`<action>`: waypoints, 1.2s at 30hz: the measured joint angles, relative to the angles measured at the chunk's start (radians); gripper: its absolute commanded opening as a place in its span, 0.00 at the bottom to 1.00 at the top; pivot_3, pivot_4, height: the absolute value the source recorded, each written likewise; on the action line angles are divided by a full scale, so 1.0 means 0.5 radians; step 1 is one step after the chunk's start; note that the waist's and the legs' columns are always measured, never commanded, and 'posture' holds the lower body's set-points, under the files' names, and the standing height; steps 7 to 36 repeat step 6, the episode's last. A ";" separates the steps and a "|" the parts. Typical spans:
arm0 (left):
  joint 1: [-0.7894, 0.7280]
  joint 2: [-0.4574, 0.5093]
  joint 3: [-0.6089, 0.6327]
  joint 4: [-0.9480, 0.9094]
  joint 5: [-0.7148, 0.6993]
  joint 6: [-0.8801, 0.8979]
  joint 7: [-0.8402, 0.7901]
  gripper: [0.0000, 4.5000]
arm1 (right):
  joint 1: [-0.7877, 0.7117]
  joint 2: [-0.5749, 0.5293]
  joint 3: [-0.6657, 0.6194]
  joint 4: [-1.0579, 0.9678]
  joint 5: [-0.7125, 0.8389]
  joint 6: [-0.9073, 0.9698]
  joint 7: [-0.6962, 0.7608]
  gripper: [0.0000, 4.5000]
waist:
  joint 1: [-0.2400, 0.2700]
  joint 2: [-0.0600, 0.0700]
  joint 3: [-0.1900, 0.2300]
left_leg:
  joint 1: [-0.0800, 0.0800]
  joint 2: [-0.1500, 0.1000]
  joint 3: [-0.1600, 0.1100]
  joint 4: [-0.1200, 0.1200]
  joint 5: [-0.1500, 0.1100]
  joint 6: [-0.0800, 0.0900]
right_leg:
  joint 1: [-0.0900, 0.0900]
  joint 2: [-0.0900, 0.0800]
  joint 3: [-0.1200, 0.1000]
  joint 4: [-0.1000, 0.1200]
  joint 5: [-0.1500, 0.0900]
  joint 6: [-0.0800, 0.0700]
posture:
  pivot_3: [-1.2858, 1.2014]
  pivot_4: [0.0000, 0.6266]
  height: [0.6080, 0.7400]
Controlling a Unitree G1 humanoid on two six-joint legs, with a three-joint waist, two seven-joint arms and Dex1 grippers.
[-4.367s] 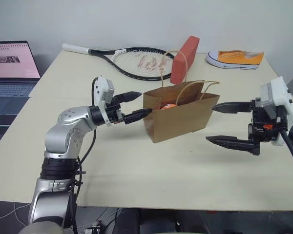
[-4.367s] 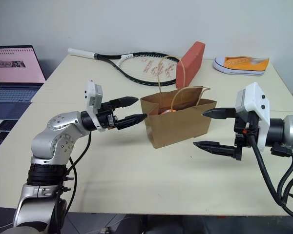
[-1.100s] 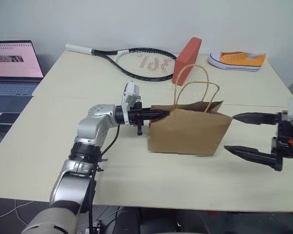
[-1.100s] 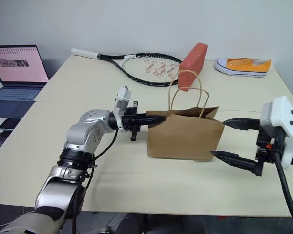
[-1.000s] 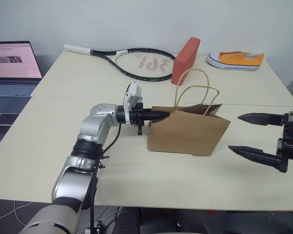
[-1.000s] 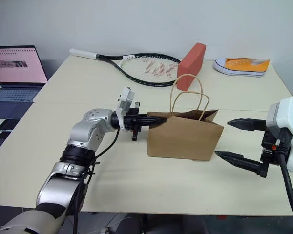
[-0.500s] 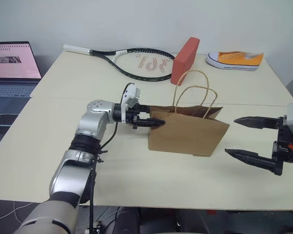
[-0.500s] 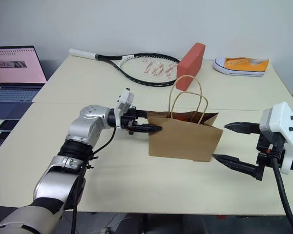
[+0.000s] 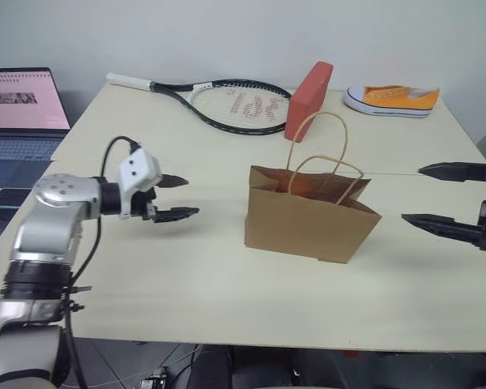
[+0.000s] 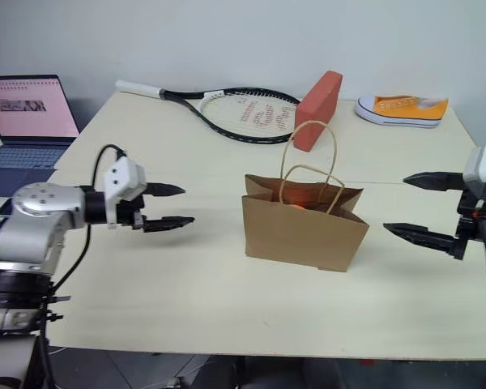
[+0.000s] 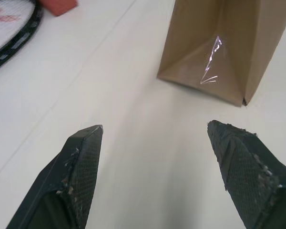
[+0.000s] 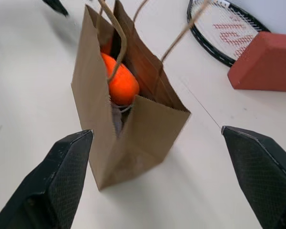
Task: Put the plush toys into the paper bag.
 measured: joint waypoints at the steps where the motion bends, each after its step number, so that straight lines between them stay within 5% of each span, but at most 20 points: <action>1: 0.024 0.058 0.041 -0.047 -0.028 0.056 0.000 0.83 | -0.003 -0.058 0.000 0.075 -0.028 -0.017 0.091 1.00 | 0.001 0.000 0.000 | 0.000 0.000 0.001 0.000 0.000 0.000 | 0.000 0.000 0.000 0.000 -0.001 -0.001 | 0.52 0.24 1.00; 6: 0.092 0.163 0.146 -0.124 -0.123 0.182 -0.010 0.83 | -0.049 -0.153 -0.004 0.281 -0.132 -0.086 0.314 1.00 | -0.010 0.000 0.000 | 0.001 0.003 0.005 0.000 0.000 0.000 | -0.001 0.000 0.000 0.000 -0.001 -0.002 | 0.52 0.24 1.00; 36: 0.092 0.163 0.146 -0.124 -0.123 0.182 -0.010 0.83 | -0.049 -0.153 -0.004 0.281 -0.132 -0.086 0.314 1.00 | -0.010 0.000 0.000 | 0.001 0.003 0.005 0.000 0.000 0.000 | -0.001 0.000 0.000 0.000 -0.001 -0.002 | 0.52 0.24 1.00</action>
